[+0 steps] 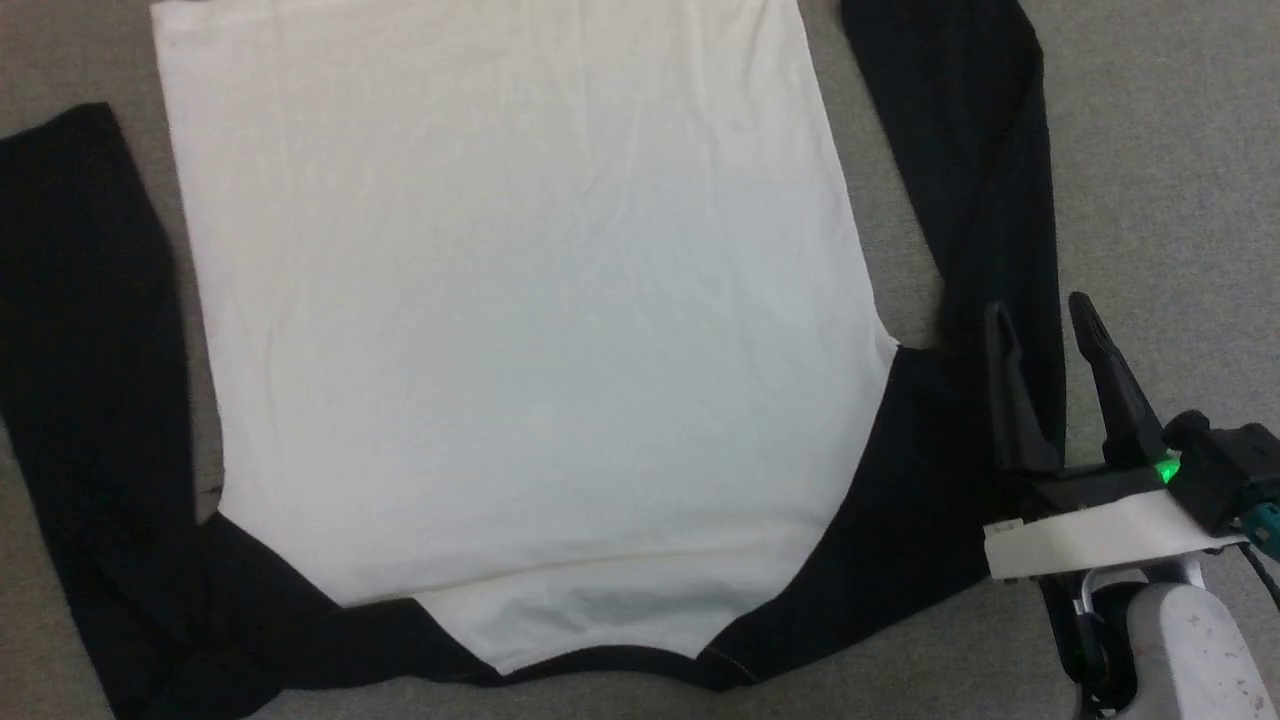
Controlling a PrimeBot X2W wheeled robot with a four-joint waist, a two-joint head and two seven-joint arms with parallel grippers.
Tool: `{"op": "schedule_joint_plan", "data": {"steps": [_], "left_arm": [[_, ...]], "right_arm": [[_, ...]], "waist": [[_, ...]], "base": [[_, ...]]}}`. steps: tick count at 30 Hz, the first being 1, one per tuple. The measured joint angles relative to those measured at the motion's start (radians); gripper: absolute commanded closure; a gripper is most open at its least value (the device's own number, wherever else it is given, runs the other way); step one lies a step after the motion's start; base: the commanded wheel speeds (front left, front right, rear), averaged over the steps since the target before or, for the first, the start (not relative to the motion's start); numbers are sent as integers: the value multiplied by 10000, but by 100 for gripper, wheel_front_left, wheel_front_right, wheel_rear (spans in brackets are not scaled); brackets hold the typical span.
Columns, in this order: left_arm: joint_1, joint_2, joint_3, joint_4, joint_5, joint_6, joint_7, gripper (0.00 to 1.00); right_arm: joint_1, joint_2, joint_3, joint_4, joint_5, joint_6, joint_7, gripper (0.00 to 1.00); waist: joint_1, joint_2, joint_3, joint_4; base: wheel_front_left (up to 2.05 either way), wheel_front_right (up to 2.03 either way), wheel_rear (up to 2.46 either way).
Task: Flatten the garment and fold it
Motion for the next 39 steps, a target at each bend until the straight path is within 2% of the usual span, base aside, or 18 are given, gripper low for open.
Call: {"op": "schedule_joint_plan", "data": {"steps": [5, 8, 9, 10, 11, 15, 22, 27, 29, 30, 35, 39], "left_arm": [[531, -33, 184, 368, -2, -100, -370, 100], [638, -278, 190, 470, -278, -305, -474, 100], [639, -407, 155, 456, -445, -403, -468, 61], [639, -489, 94, 447, -499, -481, -460, 16], [639, -566, 0, 439, -516, -554, -437, 0], [549, -723, -416, 441, -558, -755, -307, 0], [-413, -763, -1001, 533, -564, -752, 499, 0], [-966, -464, -1058, 815, -660, -336, 1565, 0], [-1013, -272, -1032, 918, -731, -127, 1981, 0], [-1040, -144, -976, 940, -767, 134, 2412, 0], [-1012, 8, -892, 884, -817, 468, 2778, 0], [-732, 280, -947, 872, -500, 913, 3060, 0]], "right_arm": [[471, 0, -291, -50, -2, 0, 188, 0], [697, -6, -447, -178, -12, 0, 368, 0], [730, -8, -447, -247, -12, 0, 437, 0], [736, -6, -437, -309, -13, 0, 454, 0], [735, -4, -426, -395, -13, 0, 523, 0], [731, -2, -399, -654, -10, 0, 612, 0], [361, 2, -69, -740, 123, 0, 573, 0], [-71, 8, 311, -431, 374, 0, 263, 0], [-196, 12, 399, -213, 479, 0, 107, 0], [-239, 2, 491, 67, 568, 0, -59, 0], [-343, 2, 598, 318, 642, 0, -238, 0], [-462, 2, 673, 414, 652, 0, -293, 0]], "waist": [[-1, 0, -795, 244], [-1, 0, -1224, 447], [-2, 1, -1345, 533], [-2, 1, -1422, 611], [-2, 0, -1501, 713], [-2, 0, -1587, 1034], [-1, 1, -1056, 1116], [-1, 0, -520, 833], [-2, 0, -309, 568], [-1, 0, -21, 189], [-1, 0, 388, -307], [-1, 0, 644, -600]], "base": [[0, 0, 0], [0, 0, 0], [0, 0, 0], [0, 0, 0], [0, 0, 0], [0, 0, 0], [0, 0, 0], [0, 0, 0], [0, 0, 0], [0, 0, 0], [0, 0, 0], [0, 0, 0]]}}
